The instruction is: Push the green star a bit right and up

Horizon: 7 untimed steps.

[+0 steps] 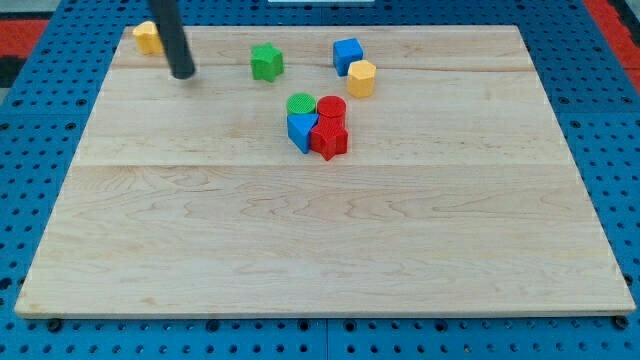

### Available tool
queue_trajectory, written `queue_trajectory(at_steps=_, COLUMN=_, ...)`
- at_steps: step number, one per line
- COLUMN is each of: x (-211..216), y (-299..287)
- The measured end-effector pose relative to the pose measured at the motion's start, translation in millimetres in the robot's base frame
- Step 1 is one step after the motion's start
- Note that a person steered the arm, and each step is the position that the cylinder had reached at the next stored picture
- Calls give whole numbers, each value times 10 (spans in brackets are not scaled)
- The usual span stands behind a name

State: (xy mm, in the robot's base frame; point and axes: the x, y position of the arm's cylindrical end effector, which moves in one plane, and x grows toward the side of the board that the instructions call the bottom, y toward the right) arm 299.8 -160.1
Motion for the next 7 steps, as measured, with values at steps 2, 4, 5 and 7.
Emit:
queue_trajectory(at_steps=2, x=-23, y=309)
queue_trajectory(at_steps=4, x=-162, y=810)
queue_trajectory(at_steps=5, x=-294, y=808)
queue_trajectory(at_steps=7, x=-476, y=916)
